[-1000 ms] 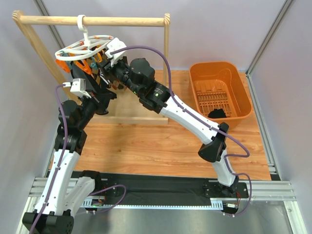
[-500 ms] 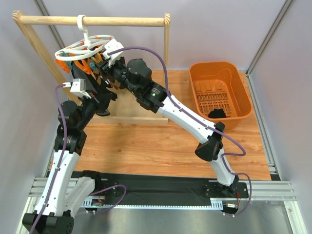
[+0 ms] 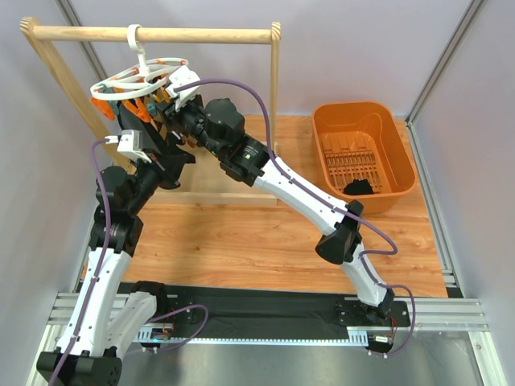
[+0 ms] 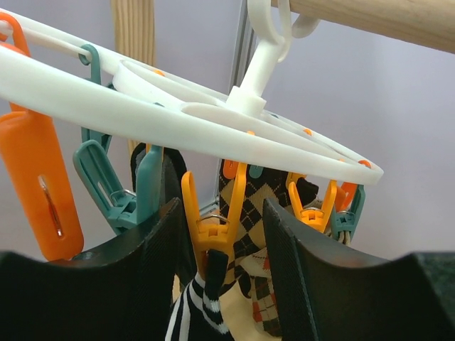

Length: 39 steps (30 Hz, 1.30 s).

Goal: Remove the socks clipped to the hanger

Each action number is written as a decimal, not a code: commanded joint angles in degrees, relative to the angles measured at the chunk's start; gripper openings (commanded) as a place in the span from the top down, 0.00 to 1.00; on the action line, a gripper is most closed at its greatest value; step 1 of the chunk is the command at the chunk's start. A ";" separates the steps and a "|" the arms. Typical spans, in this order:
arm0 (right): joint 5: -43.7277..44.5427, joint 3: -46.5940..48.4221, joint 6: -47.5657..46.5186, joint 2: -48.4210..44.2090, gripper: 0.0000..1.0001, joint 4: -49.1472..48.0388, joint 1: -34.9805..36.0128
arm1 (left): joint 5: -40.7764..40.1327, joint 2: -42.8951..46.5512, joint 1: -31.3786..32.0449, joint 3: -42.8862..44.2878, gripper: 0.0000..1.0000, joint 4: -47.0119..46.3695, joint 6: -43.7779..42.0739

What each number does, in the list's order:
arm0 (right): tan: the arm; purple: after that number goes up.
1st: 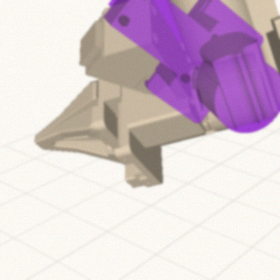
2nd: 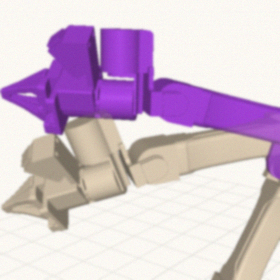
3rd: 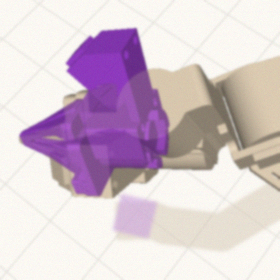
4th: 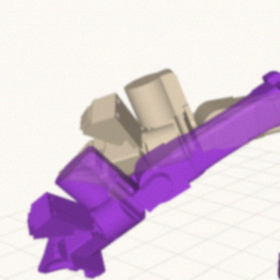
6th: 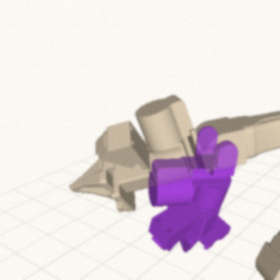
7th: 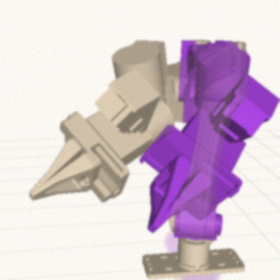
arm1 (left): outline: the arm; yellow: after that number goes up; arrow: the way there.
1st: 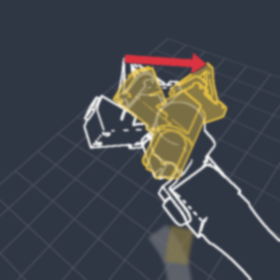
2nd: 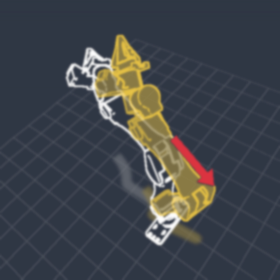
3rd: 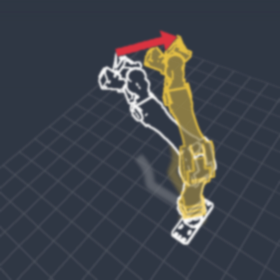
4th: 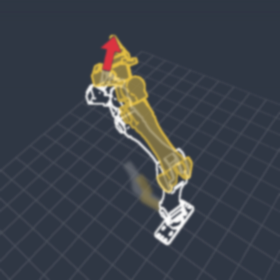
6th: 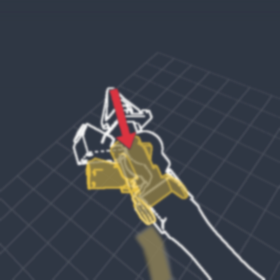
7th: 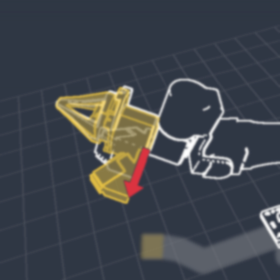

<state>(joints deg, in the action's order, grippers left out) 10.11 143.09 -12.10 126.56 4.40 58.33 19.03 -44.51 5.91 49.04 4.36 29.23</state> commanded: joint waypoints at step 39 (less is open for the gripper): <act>1.23 0.71 2.17 -0.44 0.89 -6.34 0.12 | -2.68 0.39 0.24 -0.08 1.00 6.09 1.18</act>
<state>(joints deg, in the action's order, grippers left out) 10.98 144.00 -10.68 127.48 0.43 58.35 17.23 -44.71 5.93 49.04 8.03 29.74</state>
